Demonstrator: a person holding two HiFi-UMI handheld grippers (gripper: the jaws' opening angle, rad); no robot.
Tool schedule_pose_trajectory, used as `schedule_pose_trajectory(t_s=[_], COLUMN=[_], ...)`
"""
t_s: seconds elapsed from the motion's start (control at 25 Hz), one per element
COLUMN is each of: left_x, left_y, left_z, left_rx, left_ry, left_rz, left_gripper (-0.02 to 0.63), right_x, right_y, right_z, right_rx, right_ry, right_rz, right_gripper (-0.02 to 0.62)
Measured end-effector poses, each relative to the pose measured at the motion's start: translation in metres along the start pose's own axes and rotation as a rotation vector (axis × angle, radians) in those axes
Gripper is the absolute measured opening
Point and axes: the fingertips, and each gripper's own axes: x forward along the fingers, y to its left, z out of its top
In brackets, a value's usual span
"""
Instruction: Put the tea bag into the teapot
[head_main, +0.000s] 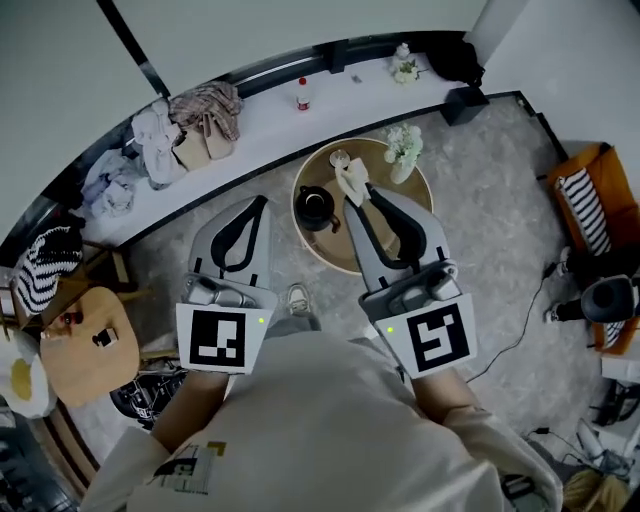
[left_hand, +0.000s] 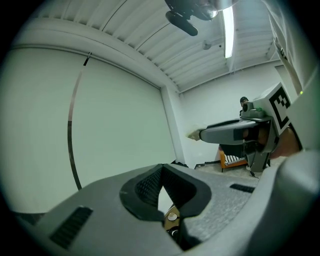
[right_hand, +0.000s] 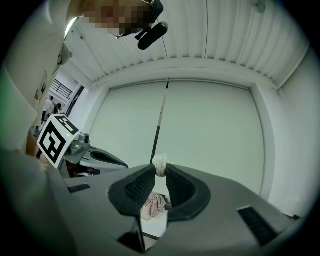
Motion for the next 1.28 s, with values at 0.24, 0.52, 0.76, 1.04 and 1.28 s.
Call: schedule_pose_trajectory(t_s=[0.24,0.52,0.76,1.04,1.28], left_x=[0.036,0.071,0.095,0.12,0.146], left_y=[0.03,0.048,0.044,0.044,0.043], left_z=[-0.007,-0.024,-0.033,-0.052,-0.073], left_rx=[0.01,-0.017,-0.014,-0.023,-0.023], left_ry=[-0.002,0.02,0.057,0.117,0.163], left_rz=[-0.045,-0.078,-0.081,-0.061,-0.05], left_gripper=[0.008,0.008,0.008,0.008,0.008], right_x=[0.041,0.076,0.082,0.1,0.116], right_y=[-0.015,-0.033,-0.055,-0.072,-0.083], right_z=[-0.011,-0.03,-0.048,-0.08,-0.117], right_rx=[0.005,0.01,0.031,0.066,0.053], right_ry=[0.037,0.065,0.101,0.156,0.262], right_rz=[-0.045,-0.075,-0.068,-0.01,0.058], right_gripper=[0.069,0.069,0.068,0.069,0.069])
